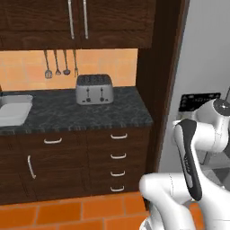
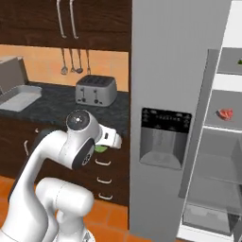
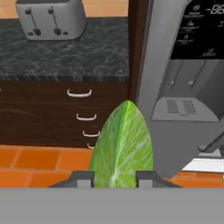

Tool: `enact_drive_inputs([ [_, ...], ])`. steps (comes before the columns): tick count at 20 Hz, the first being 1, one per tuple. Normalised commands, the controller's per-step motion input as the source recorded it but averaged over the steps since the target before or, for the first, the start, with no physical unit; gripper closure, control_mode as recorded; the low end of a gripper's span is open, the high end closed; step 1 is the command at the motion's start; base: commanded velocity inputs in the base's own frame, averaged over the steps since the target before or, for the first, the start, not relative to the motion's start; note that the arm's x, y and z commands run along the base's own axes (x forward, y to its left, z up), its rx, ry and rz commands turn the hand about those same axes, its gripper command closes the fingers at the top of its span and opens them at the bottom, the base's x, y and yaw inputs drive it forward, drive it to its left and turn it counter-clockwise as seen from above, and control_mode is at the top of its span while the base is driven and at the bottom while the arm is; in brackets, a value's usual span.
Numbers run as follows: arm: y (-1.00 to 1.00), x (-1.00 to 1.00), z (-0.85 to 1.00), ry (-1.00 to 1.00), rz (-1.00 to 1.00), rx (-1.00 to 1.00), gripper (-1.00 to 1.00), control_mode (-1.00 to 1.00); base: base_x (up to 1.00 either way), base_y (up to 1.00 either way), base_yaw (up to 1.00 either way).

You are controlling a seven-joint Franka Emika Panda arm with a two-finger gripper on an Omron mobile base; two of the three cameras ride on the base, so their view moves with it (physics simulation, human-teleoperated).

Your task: Place one lemon wedge and one steak in each tupperware on the nearby counter, to pack two identical lunches.

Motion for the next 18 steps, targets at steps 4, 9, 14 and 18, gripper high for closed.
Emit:
enact_drive_inputs([
  [4,0.0,0.0,0.0,0.0,0.0,0.0,1.0,1.0,0.78,1.0,0.06],
  [9,0.0,0.0,0.0,0.0,0.0,0.0,1.0,1.0,0.86,1.0,0.02],
  [14,0.0,0.0,0.0,0.0,0.0,0.0,1.0,1.0,0.77,1.0,0.0],
  [18,0.0,0.0,0.0,0.0,0.0,0.0,1.0,1.0,0.52,1.0,0.0],
])
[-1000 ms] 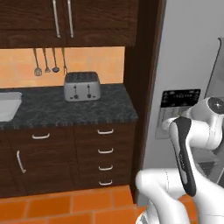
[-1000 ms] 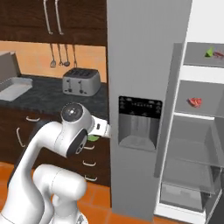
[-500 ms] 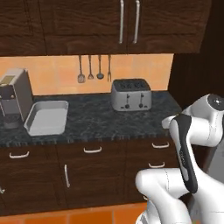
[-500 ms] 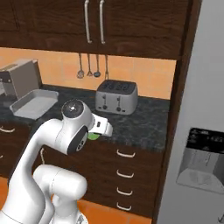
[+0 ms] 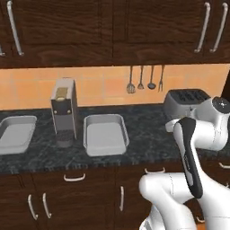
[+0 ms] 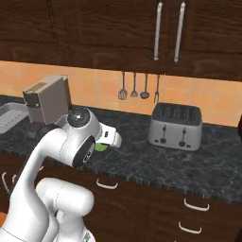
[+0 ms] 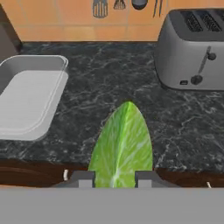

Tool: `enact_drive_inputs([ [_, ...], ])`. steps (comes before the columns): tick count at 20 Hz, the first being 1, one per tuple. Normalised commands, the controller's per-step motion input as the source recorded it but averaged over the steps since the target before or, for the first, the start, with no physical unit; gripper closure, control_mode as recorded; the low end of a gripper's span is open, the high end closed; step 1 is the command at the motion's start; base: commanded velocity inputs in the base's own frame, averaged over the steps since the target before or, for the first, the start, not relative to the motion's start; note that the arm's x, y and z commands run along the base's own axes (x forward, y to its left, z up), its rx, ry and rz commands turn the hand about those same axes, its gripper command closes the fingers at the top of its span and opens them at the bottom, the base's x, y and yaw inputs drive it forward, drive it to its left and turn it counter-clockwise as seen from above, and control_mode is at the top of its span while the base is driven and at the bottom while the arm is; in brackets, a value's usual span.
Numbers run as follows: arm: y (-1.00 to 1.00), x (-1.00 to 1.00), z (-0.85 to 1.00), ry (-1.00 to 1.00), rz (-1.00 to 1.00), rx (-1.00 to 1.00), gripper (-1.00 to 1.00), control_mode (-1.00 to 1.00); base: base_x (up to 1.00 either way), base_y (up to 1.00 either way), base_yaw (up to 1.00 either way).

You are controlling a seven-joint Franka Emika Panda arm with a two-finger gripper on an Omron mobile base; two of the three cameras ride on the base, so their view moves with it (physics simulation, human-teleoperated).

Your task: Place one lemon wedge and one steak in each tupperware on the nearby counter, to pack two identical lunches.

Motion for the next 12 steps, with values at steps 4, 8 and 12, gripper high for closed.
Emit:
enact_drive_inputs([
  [4,0.0,0.0,0.0,0.0,0.0,0.0,1.0,1.0,0.46,1.0,0.0],
  [8,0.0,0.0,0.0,0.0,0.0,0.0,1.0,1.0,0.6,1.0,0.0],
  [12,0.15,0.15,-0.18,0.03,0.0,-0.02,1.0,-1.0,0.52,0.74,0.0],
])
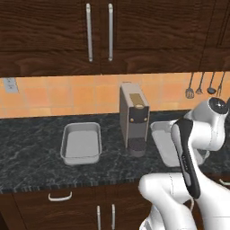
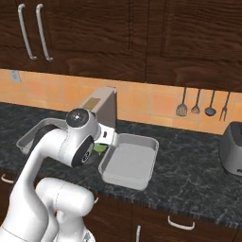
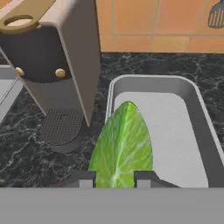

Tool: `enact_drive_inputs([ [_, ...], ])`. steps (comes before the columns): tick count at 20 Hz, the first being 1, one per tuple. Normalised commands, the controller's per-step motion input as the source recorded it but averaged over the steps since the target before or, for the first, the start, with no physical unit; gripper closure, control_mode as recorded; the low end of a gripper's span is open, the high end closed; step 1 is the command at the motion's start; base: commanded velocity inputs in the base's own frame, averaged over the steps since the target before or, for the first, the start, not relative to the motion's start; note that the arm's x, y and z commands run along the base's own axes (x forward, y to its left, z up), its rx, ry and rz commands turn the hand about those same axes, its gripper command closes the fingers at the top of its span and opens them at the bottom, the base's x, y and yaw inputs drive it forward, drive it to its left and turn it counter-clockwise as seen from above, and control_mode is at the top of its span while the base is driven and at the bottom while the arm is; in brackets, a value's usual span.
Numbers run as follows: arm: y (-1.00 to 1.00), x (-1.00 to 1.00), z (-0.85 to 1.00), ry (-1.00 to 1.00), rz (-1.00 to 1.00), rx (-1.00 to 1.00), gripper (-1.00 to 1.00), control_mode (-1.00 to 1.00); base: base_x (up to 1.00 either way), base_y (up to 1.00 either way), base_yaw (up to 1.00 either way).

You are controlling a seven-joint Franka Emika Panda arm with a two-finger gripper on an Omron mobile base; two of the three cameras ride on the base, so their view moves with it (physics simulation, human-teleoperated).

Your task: Place one lemon wedge and one steak in each tupperware on the nearby counter, to pack two identical lunches.

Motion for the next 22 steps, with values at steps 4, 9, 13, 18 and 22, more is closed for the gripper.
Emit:
enact_drive_inputs([
  [4,-0.16,0.41,-0.51,0.07,0.0,-0.01,1.0,-1.0,0.0,0.0,0.0],
  [9,-0.89,0.09,-0.47,0.02,0.02,0.0,1.0,-1.0,0.0,0.0,0.0],
  [13,-0.48,0.53,-0.47,0.06,0.05,0.0,1.0,-1.0,0.0,0.0,0.0],
  [18,-0.03,0.86,-0.44,0.19,0.05,0.0,1.0,-1.0,0.0,0.0,0.0],
  [22,0.0,0.38,-0.3,0.15,0.05,0.0,1.0,-1.0,0.0,0.0,0.0],
])
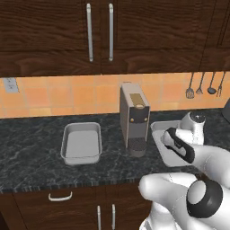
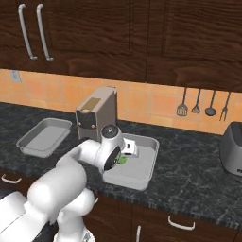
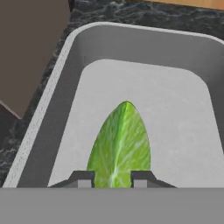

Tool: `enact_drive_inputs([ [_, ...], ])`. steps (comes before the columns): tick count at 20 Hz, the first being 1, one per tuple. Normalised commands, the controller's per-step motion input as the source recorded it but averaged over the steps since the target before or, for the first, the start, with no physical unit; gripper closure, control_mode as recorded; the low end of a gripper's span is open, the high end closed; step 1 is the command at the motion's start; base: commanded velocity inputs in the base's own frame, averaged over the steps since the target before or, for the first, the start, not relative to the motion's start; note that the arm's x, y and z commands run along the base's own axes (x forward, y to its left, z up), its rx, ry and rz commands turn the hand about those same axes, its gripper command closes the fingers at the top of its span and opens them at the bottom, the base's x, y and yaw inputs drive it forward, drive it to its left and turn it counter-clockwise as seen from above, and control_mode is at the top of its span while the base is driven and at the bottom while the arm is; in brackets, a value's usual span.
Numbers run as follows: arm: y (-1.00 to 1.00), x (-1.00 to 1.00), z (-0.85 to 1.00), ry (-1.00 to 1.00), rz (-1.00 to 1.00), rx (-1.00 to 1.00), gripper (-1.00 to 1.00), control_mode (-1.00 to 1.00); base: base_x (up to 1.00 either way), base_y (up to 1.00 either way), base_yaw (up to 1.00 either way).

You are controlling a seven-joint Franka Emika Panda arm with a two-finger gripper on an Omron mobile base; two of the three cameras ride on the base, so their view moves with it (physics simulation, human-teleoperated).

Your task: Place one lemon wedge and one steak in each tupperware on the nearby counter, to pack two identical lunches.

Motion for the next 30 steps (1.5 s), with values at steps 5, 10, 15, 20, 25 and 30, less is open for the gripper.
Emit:
enact_drive_inputs([
  [5,-0.22,0.29,-0.35,-0.05,0.11,0.0,-1.0,-1.0,0.0,0.0,0.0],
  [10,-0.1,0.42,-0.47,-0.11,0.11,0.0,-1.0,-1.0,0.0,0.0,0.0],
  [15,0.0,0.19,0.25,0.0,0.08,0.0,-1.0,-1.0,0.0,0.0,0.0],
  [20,0.25,-0.8,0.99,0.17,0.01,0.0,-1.0,-1.0,0.0,0.0,0.0],
  [25,0.66,-0.98,0.44,0.08,0.0,-0.04,-1.0,-1.0,0.0,0.0,0.0],
  [30,0.56,-0.98,0.03,-0.41,-0.09,-0.01,-1.0,-1.0,0.0,0.0,0.0],
])
